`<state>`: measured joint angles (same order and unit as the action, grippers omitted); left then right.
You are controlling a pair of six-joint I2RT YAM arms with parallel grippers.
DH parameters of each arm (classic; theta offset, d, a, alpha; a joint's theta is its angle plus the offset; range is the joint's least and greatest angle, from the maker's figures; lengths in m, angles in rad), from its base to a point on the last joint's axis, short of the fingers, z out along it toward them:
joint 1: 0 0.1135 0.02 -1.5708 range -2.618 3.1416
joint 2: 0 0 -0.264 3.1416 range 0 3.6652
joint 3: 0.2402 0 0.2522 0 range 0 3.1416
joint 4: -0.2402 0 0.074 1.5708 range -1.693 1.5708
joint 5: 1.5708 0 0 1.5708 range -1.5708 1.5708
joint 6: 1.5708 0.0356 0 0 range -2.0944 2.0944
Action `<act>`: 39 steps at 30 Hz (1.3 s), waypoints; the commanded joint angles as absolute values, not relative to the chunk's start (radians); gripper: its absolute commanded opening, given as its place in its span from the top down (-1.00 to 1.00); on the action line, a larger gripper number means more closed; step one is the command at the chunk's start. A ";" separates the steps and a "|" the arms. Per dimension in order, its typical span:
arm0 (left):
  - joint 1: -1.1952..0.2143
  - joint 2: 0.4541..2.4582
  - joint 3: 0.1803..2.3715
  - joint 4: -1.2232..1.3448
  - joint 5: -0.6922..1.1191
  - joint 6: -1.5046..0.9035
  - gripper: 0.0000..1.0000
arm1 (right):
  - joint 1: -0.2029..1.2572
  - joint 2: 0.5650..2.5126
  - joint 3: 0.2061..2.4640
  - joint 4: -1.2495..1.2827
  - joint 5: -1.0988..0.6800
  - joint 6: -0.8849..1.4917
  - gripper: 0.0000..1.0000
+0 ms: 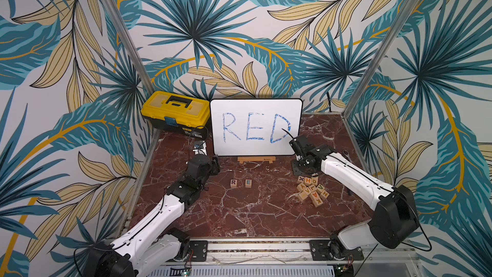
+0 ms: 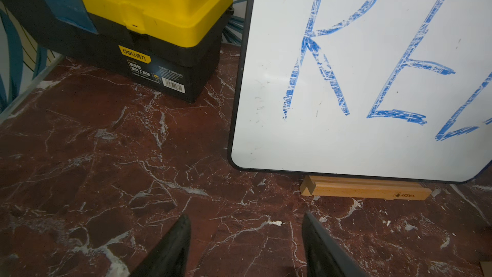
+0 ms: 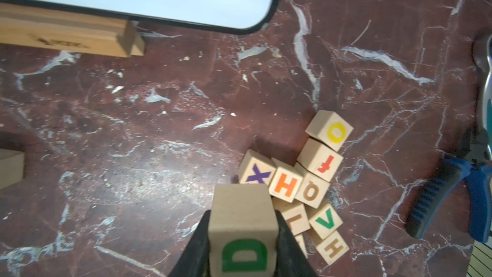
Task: Assemble the uppercase word "red" with letter blocks
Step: Pick up the letter block from the center of the board, then place the letter block at the center of the board.
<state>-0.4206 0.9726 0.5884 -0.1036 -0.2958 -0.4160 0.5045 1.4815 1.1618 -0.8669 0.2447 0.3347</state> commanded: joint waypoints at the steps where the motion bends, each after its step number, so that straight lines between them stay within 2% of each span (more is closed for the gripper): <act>1: -0.404 0.949 0.550 -0.110 -0.282 -0.419 -0.33 | 0.578 1.503 1.193 -0.902 0.233 0.466 0.47; 10: -0.384 0.926 0.531 -0.110 -0.270 -0.423 -0.33 | 0.766 1.607 1.223 -0.872 0.231 0.873 0.54; 17: -0.378 0.910 0.524 -0.110 -0.258 -0.421 -0.33 | 0.827 1.671 1.250 -0.901 0.238 1.204 0.59; 22: -0.374 0.895 0.515 -0.110 -0.255 -0.421 -0.33 | 0.833 1.690 1.268 -0.886 0.247 1.396 0.63; 29: -0.367 0.870 0.502 -0.115 -0.252 -0.423 -0.33 | 0.835 1.746 1.341 -0.993 0.236 1.665 0.57; 39: -0.359 0.872 0.497 -0.117 -0.247 -0.424 -0.33 | 0.826 1.785 1.351 -1.026 0.154 1.823 0.52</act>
